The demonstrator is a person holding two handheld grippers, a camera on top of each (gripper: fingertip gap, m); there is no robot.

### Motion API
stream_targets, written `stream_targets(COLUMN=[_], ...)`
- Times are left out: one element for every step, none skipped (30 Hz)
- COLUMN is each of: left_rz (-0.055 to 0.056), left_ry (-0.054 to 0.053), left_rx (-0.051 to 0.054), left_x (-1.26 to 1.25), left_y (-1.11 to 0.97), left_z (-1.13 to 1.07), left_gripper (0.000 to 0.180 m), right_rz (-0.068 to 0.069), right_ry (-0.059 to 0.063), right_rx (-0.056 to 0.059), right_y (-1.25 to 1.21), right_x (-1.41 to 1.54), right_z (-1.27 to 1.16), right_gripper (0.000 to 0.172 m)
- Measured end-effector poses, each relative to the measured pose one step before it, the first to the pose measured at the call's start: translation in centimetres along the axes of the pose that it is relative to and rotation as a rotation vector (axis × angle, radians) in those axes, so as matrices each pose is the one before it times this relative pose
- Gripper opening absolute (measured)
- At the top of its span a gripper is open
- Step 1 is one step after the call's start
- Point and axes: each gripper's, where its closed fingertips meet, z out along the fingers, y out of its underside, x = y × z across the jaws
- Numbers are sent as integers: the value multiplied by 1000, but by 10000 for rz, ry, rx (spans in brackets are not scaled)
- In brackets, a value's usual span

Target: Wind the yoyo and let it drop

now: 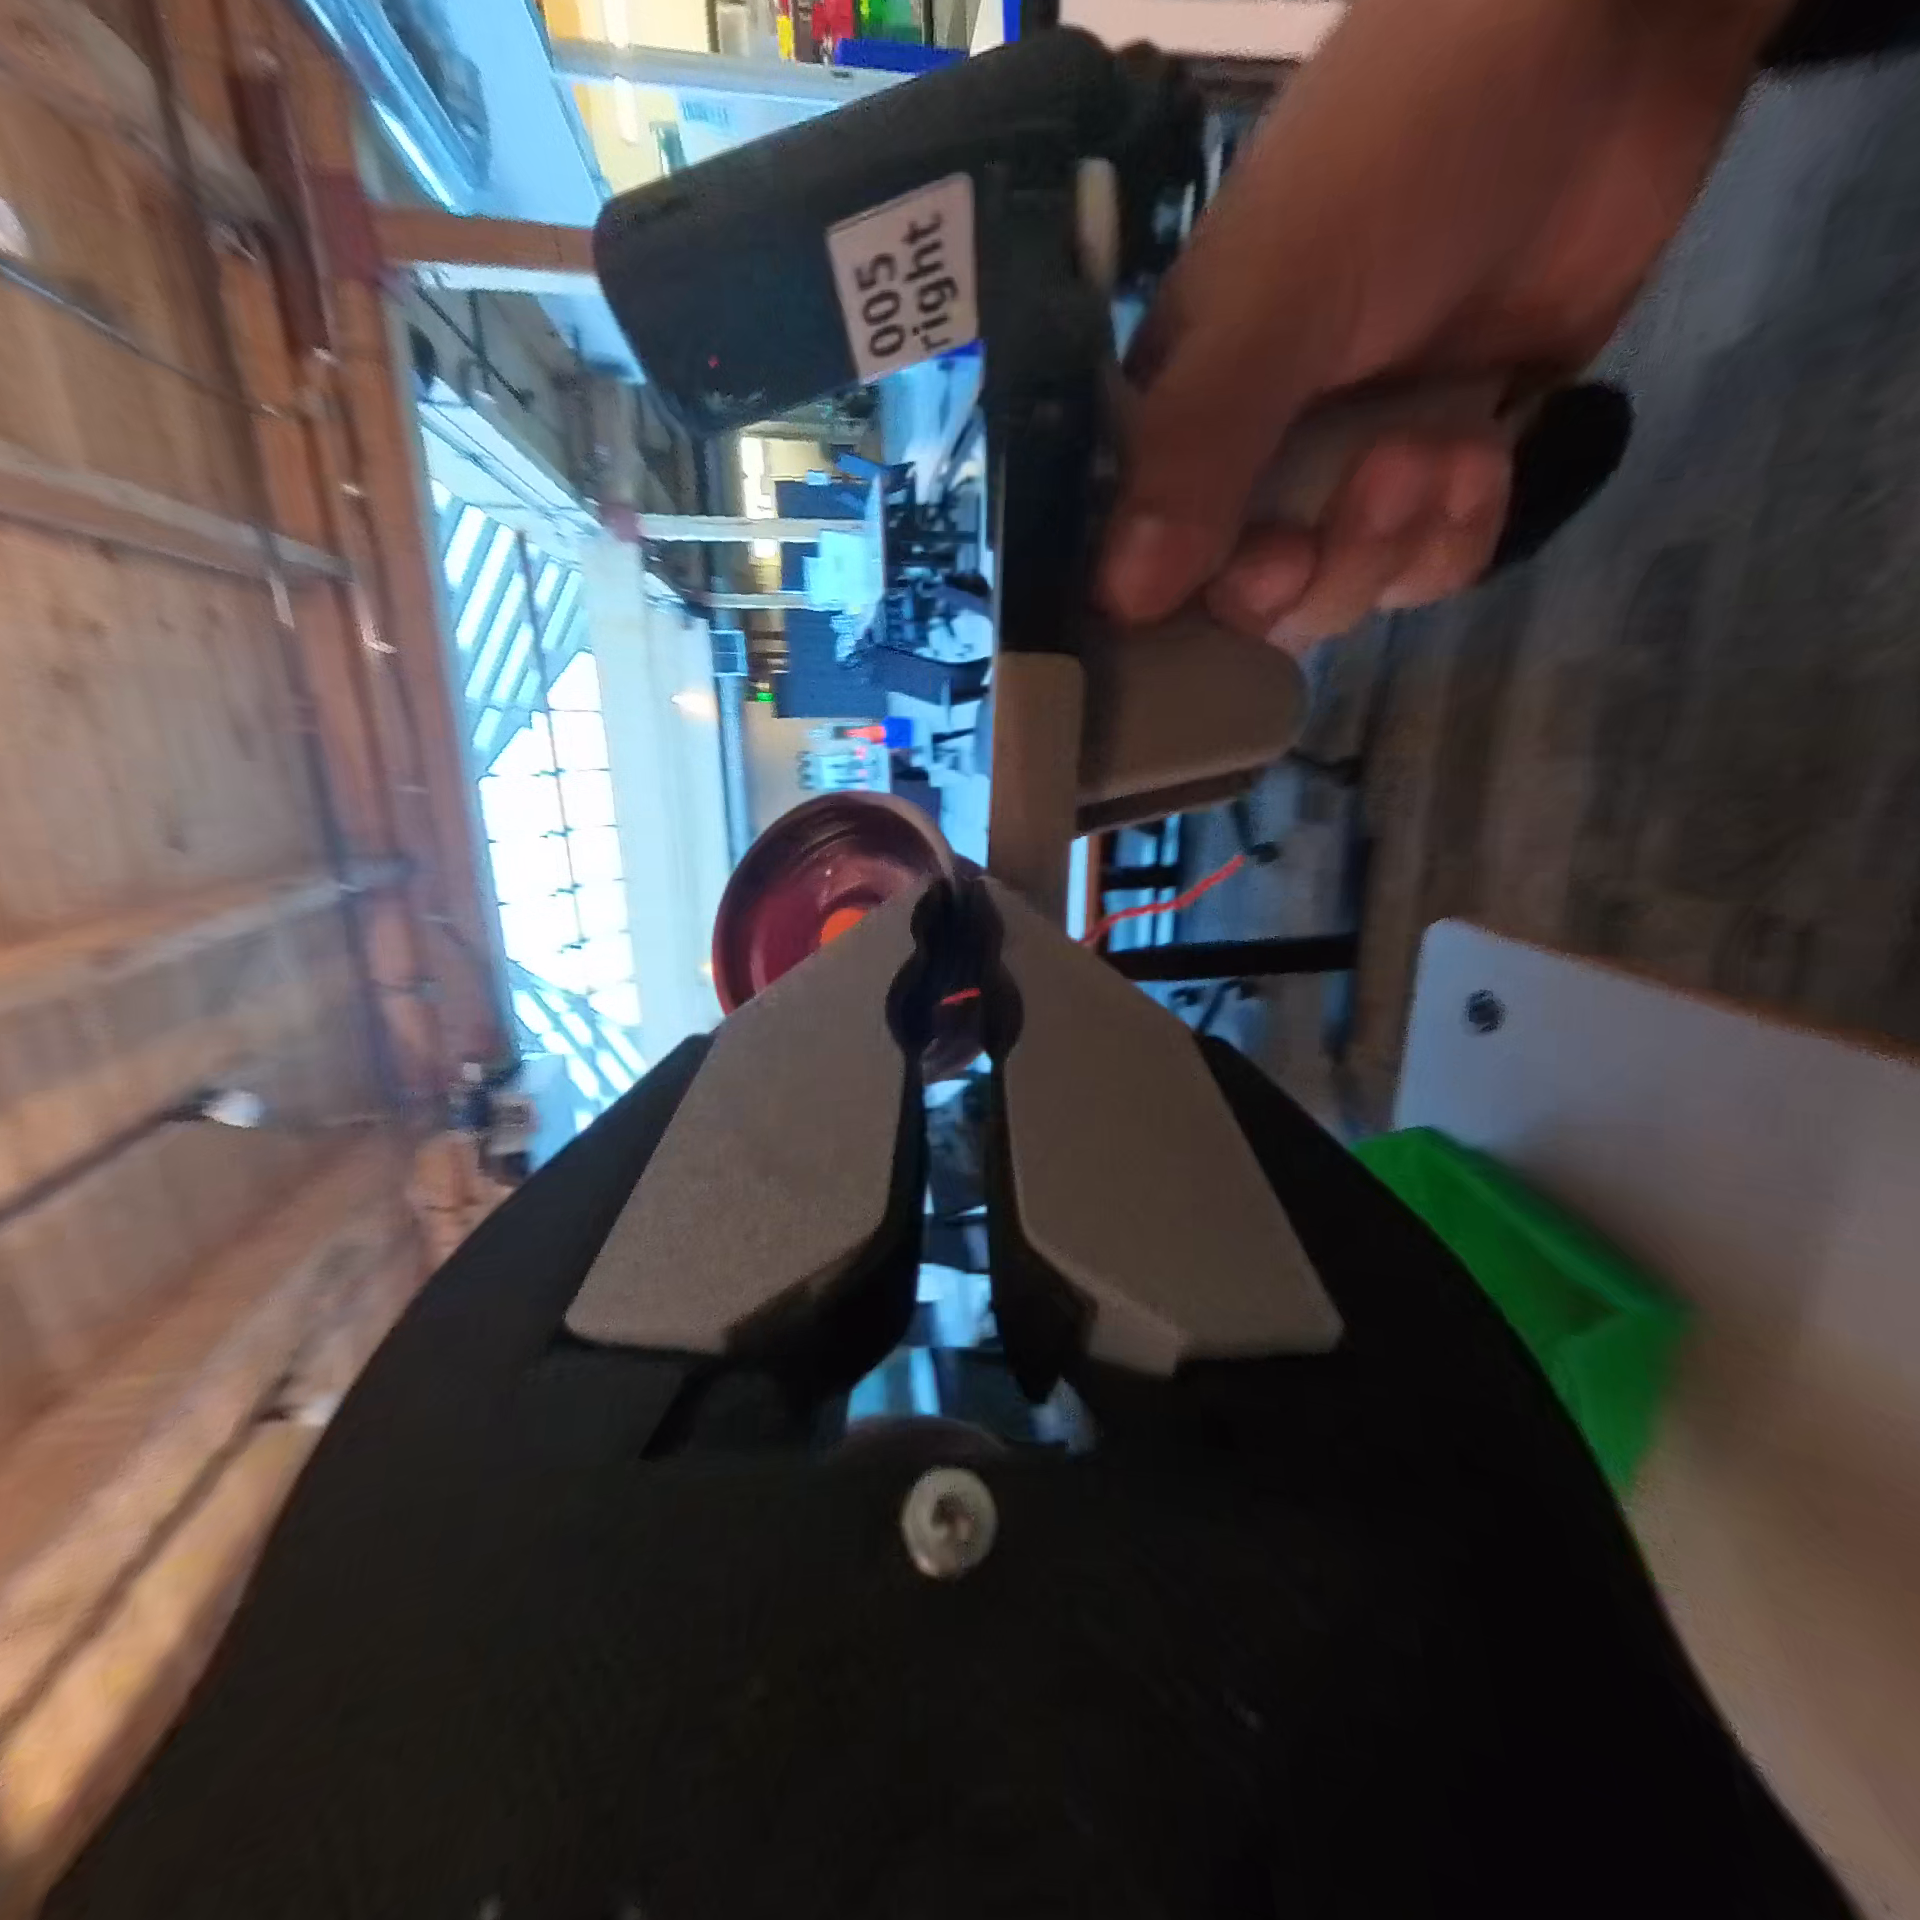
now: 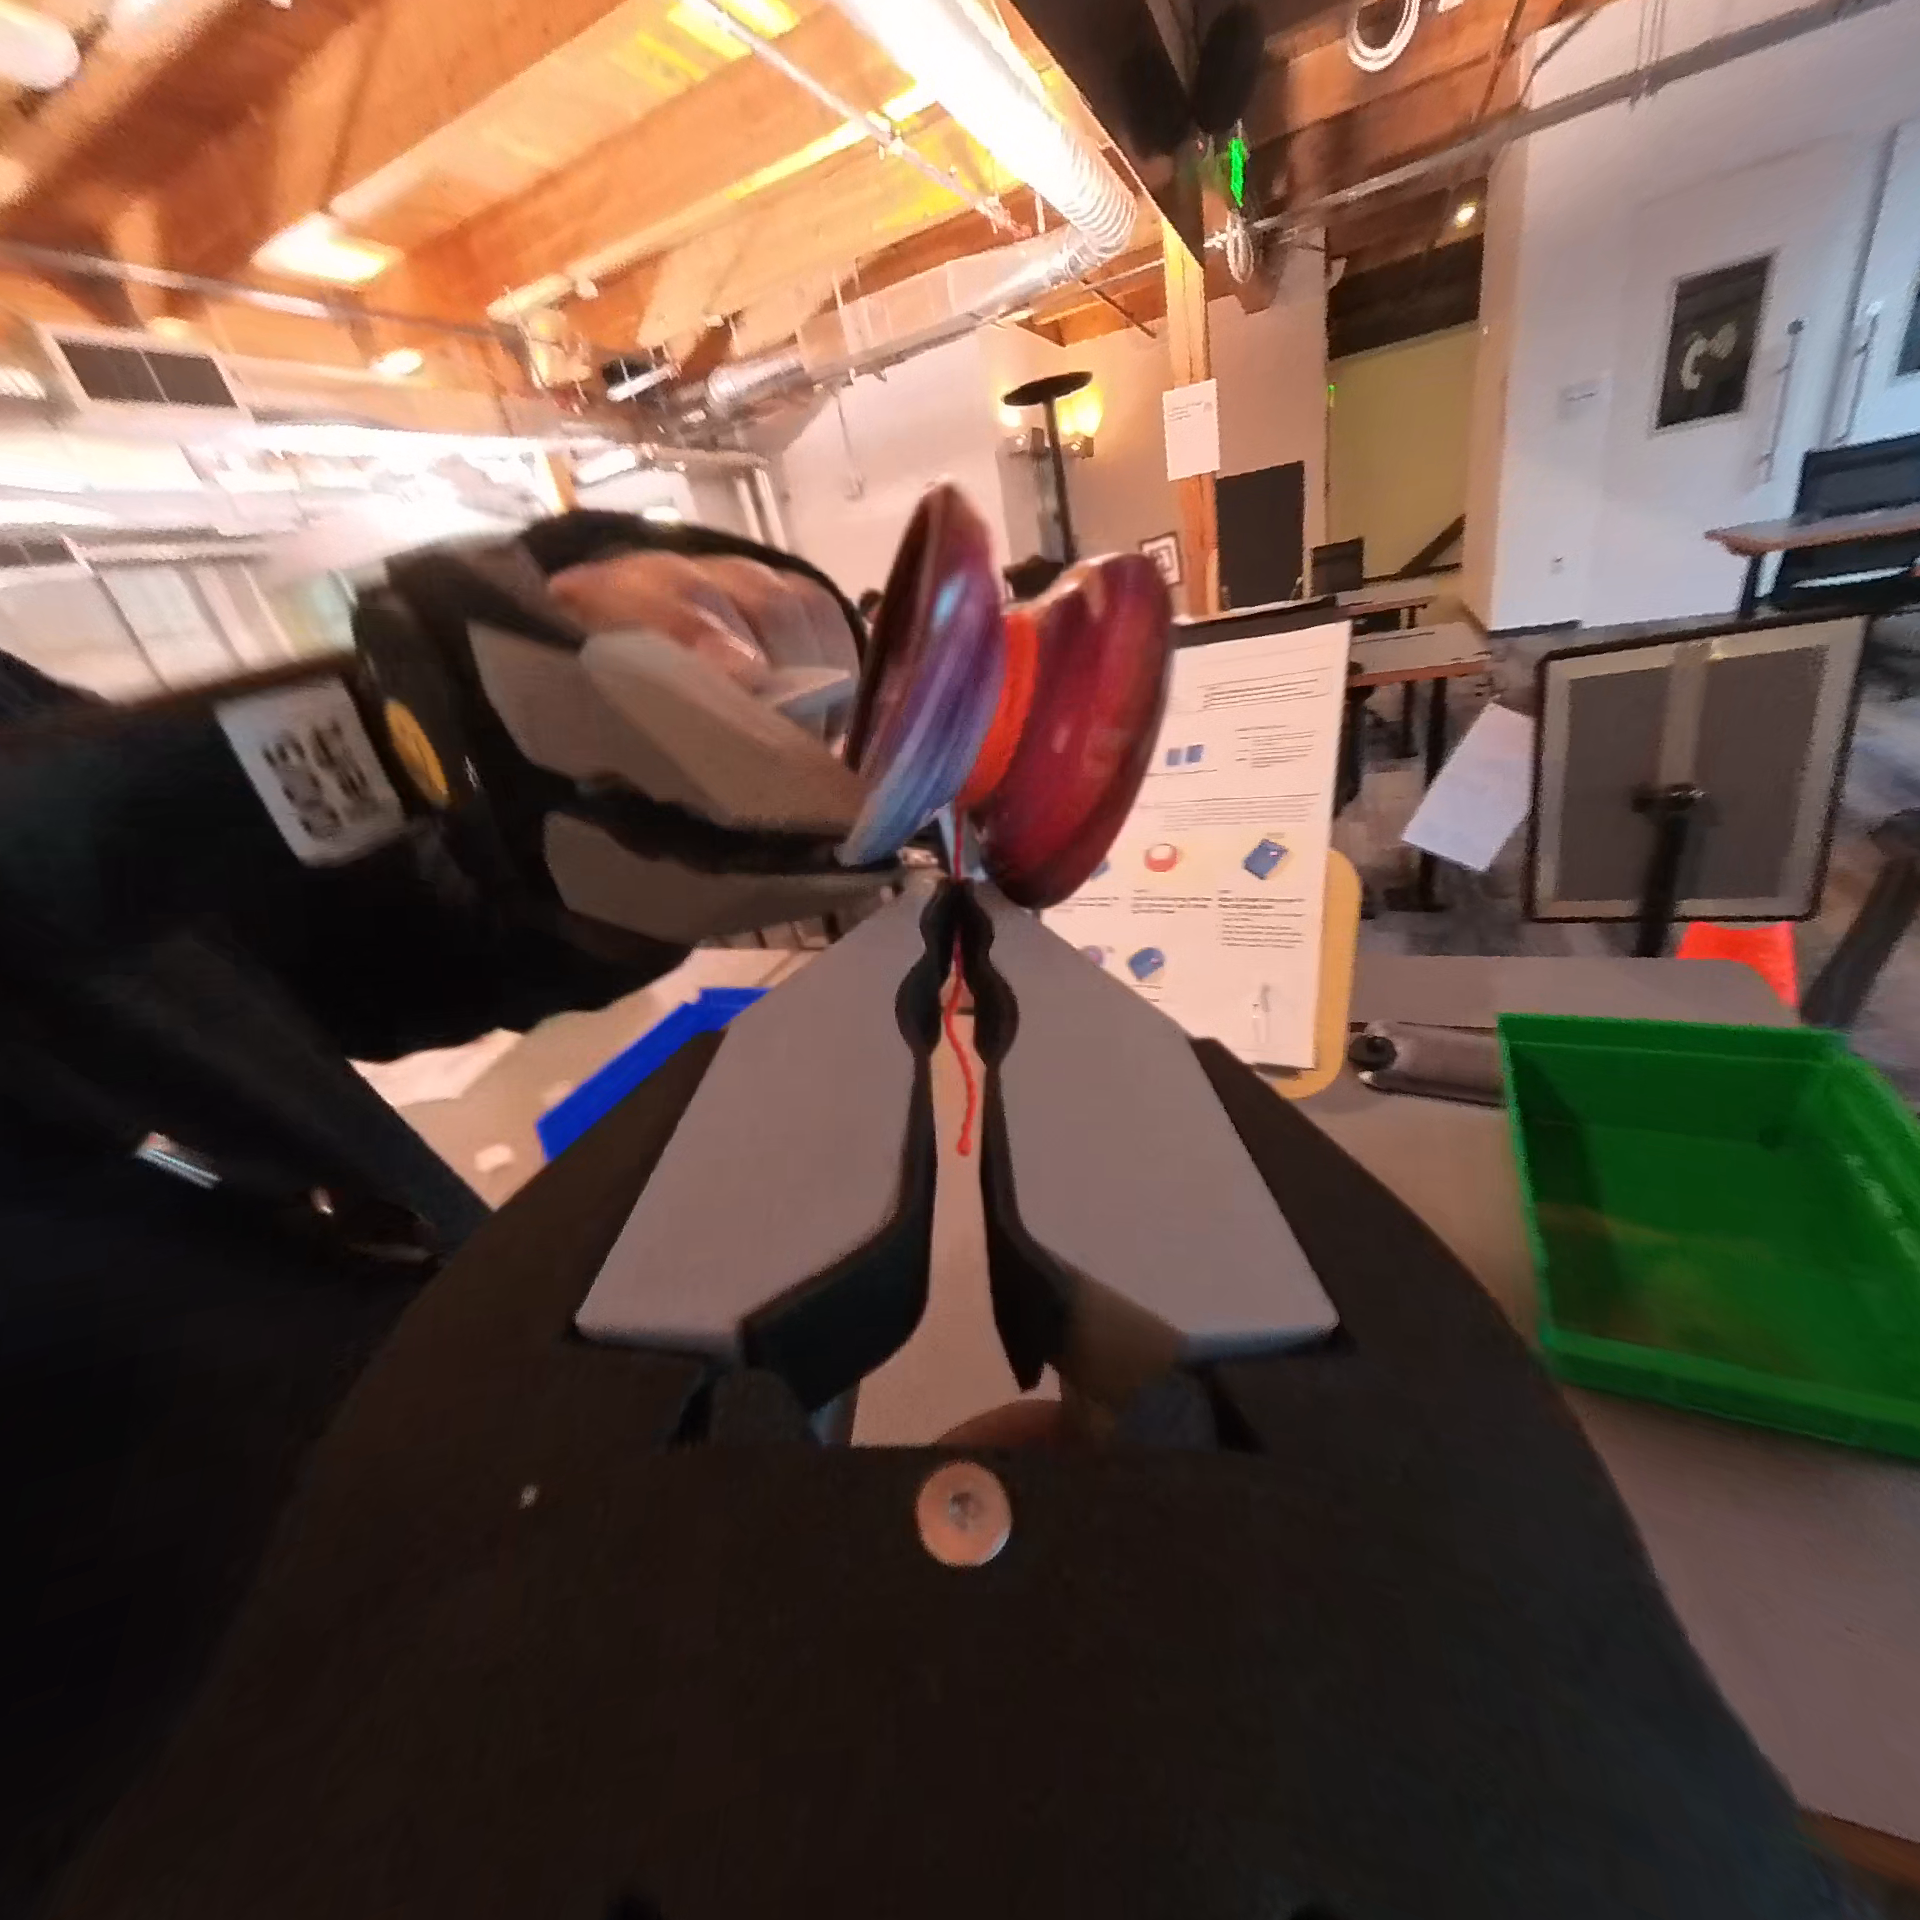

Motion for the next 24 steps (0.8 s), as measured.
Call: stream_targets(left_rz=[-542,-389,-259,-257,-387,-460,-476,-533,-605,-607,-549,-432,-289,-118,8,5,8,80,120,96,103,165,184,138], left_ry=[194,84,39,-11,-14,53,-55,-154,-103,-20,-68,-37,-48,-140,-103,-3,-116,-89,3,118,77,47,50,26], left_rx=[18,-26,22,10,-35,-20,64,130,104,97,92,74,4,-48,-25,-9,14,-24,-77,-69,-13,-59,-130,-82], left_x=[-118,-195,-157,-201,-227,-145,-255,-397,-314,-149,-161,-55,-18,-112,-33,70,-121,-125,-27,145,125,92,78,28], left_y=[48,58,-35,-9,70,101,34,-8,37,6,-27,-19,71,142,111,29,-17,48,128,124,37,109,235,212], left_z=[27,37,26,71,115,140,79,25,20,7,-26,-22,13,14,-5,-22,-61,-42,-11,-2,-46,-69,-52,-101], left_gripper=[0,0,0,1,1,1,2,2,2,1,2,2,2,2,2,2,2,1,1,1,1,1,1,0], right_rz=[-234,-130,-86,-60,-35,-9,6,56,143,208,228,199,144,98,84,78,62,37,4,-59,-111,-108,-57,3], right_ry=[62,28,9,0,-6,-12,-19,-18,-44,-78,-73,-42,-44,-61,-71,-54,-43,-64,-40,47,109,66,10,-11], right_rx=[-82,-26,33,48,42,20,10,22,40,43,-7,-59,-59,-28,-21,-58,-99,-93,-69,-54,-88,-141,-153,-143], right_y=[86,-40,-123,-144,-91,-28,18,36,36,72,171,288,279,225,177,188,239,200,143,93,109,165,192,208], right_x=[-20,-10,2,15,27,41,33,52,46,46,96,151,96,-4,-57,-56,-54,-109,-98,1,116,92,66,70], right_z=[65,11,-25,-49,-52,-15,2,22,21,5,0,12,-3,10,33,48,88,101,91,66,44,37,58,41], right_gripper=[0,0,0,0,0,0,0,0,0,0,0,0,0,0,0,0,0,0,0,0,0,0,0,0])
